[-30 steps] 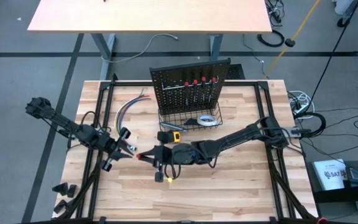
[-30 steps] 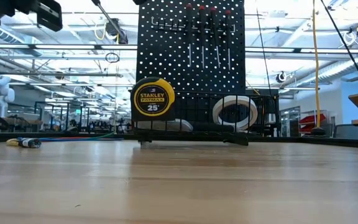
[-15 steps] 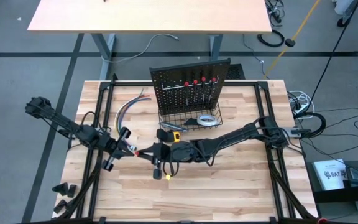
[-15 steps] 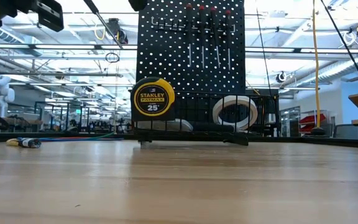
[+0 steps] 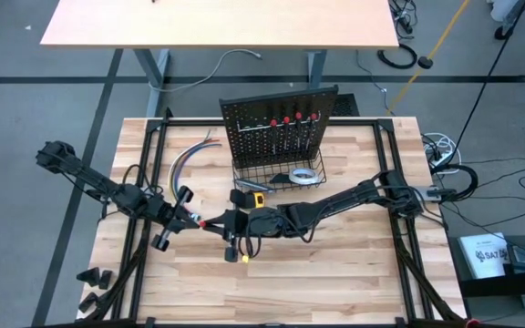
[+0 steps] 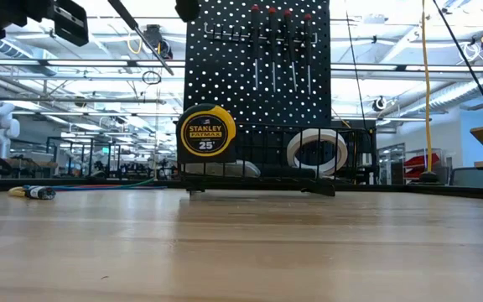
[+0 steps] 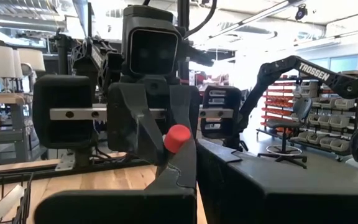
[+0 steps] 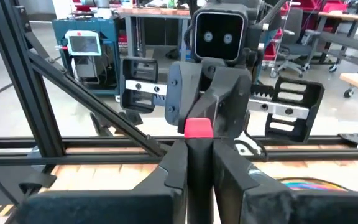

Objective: Hang tools onto peg board
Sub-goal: Hang the black screwdriver onto the pegboard

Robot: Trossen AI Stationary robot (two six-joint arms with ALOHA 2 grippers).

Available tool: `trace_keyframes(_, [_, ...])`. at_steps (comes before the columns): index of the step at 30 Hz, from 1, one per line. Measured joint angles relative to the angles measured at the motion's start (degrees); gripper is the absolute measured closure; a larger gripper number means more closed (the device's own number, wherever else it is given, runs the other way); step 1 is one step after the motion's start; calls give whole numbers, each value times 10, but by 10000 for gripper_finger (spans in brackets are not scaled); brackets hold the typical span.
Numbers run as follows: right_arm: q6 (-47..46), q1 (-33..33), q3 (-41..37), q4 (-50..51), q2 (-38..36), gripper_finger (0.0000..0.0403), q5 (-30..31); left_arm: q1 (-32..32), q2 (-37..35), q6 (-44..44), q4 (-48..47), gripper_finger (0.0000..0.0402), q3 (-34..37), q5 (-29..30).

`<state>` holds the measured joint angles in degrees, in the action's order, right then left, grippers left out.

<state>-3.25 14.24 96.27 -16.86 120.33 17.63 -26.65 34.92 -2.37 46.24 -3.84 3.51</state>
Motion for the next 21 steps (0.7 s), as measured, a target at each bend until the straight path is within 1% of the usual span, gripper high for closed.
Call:
trace_keyframes(13, [-6,1,0,4,0,368,-2,0,0,1,0,401,0,0])
trace_keyframes(17, [-13,1,0,-4,1,368,-28,0,1,1,1,401,0,0])
trace_keyframes(21, [-21,0,0,-22,13,368,-31,0,7,1,1,401,0,7])
